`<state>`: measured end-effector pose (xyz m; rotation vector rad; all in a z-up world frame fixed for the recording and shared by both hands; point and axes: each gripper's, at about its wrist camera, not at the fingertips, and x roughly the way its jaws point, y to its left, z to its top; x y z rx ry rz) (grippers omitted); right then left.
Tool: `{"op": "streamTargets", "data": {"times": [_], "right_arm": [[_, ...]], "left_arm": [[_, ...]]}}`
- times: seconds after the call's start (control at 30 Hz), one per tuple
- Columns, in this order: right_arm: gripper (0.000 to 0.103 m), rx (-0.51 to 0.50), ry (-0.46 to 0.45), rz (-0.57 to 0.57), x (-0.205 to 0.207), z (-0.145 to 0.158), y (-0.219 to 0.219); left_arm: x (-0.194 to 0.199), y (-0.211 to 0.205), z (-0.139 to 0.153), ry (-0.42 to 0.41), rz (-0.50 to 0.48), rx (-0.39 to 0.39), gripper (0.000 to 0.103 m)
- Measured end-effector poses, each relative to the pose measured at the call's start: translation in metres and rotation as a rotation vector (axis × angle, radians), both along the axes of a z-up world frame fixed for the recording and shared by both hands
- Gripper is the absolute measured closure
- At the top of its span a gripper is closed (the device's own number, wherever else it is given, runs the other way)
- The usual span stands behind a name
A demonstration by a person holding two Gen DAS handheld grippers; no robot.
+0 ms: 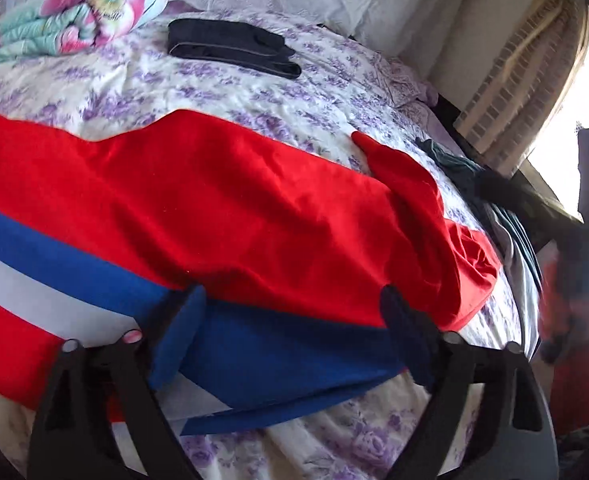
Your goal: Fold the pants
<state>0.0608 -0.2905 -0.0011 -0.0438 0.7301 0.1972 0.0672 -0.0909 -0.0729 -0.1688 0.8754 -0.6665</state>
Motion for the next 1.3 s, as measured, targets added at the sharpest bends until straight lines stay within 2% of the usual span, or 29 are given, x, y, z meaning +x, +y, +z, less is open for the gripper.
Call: {"op": "streamTargets", "data": {"times": [0.1, 0.17, 0.23, 0.3, 0.37, 0.4, 0.43, 0.47, 0.53, 0.6, 0.67, 0.73, 0.8, 0.87, 0.97, 1.03, 1.1, 1.13, 1.2, 1.3], "right_arm": [[0.034, -0.059, 0.075, -0.044, 0.044, -0.014, 0.007], [0.034, -0.155, 0.128, -0.089, 0.072, -0.030, 0.016], [0.035, -0.264, 0.153, -0.132, 0.086, -0.043, 0.019], [0.036, -0.323, 0.174, -0.162, 0.086, -0.057, 0.015], [0.054, -0.348, 0.210, -0.168, 0.088, -0.071, 0.010], [0.058, -0.346, 0.217, -0.164, 0.086, -0.074, 0.008], [0.067, -0.329, 0.212, -0.160, 0.084, -0.076, 0.004], [0.079, -0.301, 0.205, -0.163, 0.082, -0.075, 0.000], [0.088, -0.216, 0.179, -0.174, 0.077, -0.067, -0.012], [0.090, -0.112, 0.133, -0.183, 0.063, -0.053, -0.025], [0.096, 0.050, 0.073, -0.214, 0.038, -0.035, -0.050], [0.096, 0.214, 0.030, -0.260, 0.005, -0.024, -0.081], [0.096, 0.345, 0.001, -0.326, -0.034, -0.026, -0.116], [0.096, 0.432, 0.014, -0.407, -0.077, -0.044, -0.147], [0.092, 0.501, 0.081, -0.484, -0.121, -0.077, -0.167], [0.089, 0.554, 0.080, -0.486, -0.135, -0.084, -0.174], [0.067, 0.564, 0.042, -0.478, -0.137, -0.080, -0.175], [0.047, 0.557, 0.019, -0.470, -0.135, -0.077, -0.175], [0.045, 0.554, 0.000, -0.483, -0.129, -0.076, -0.177], [0.045, 0.687, 0.015, -0.459, -0.116, -0.085, -0.188]], "left_arm": [[-0.005, 0.001, 0.002, -0.013, -0.020, 0.004, 0.008], [-0.004, 0.005, 0.001, -0.005, -0.023, -0.029, 0.008], [-0.003, 0.007, 0.002, 0.000, -0.029, -0.061, 0.008], [-0.003, 0.012, 0.001, 0.003, -0.037, -0.095, 0.008], [-0.001, 0.012, 0.002, 0.007, -0.042, -0.113, 0.007], [-0.001, 0.012, 0.001, 0.008, -0.045, -0.118, 0.006], [-0.001, 0.012, 0.001, 0.007, -0.047, -0.120, 0.006], [-0.001, 0.011, 0.002, 0.006, -0.048, -0.121, 0.006], [-0.001, 0.012, 0.002, 0.005, -0.050, -0.125, 0.006], [0.000, 0.012, 0.001, 0.005, -0.051, -0.128, 0.006], [0.000, 0.012, 0.001, 0.005, -0.051, -0.129, 0.006], [0.000, 0.012, 0.001, 0.005, -0.051, -0.130, 0.006], [0.001, 0.012, 0.001, 0.005, -0.052, -0.132, 0.006], [0.001, 0.011, 0.001, 0.004, -0.052, -0.134, 0.006], [0.000, 0.011, 0.001, 0.004, -0.052, -0.129, 0.005], [0.000, 0.010, 0.001, 0.003, -0.051, -0.125, 0.005], [0.000, 0.010, 0.001, 0.002, -0.050, -0.123, 0.005], [0.000, 0.010, 0.001, 0.002, -0.049, -0.122, 0.005], [0.000, 0.010, 0.001, 0.002, -0.050, -0.123, 0.005], [0.000, 0.011, 0.001, 0.002, -0.051, -0.123, 0.005]]}}
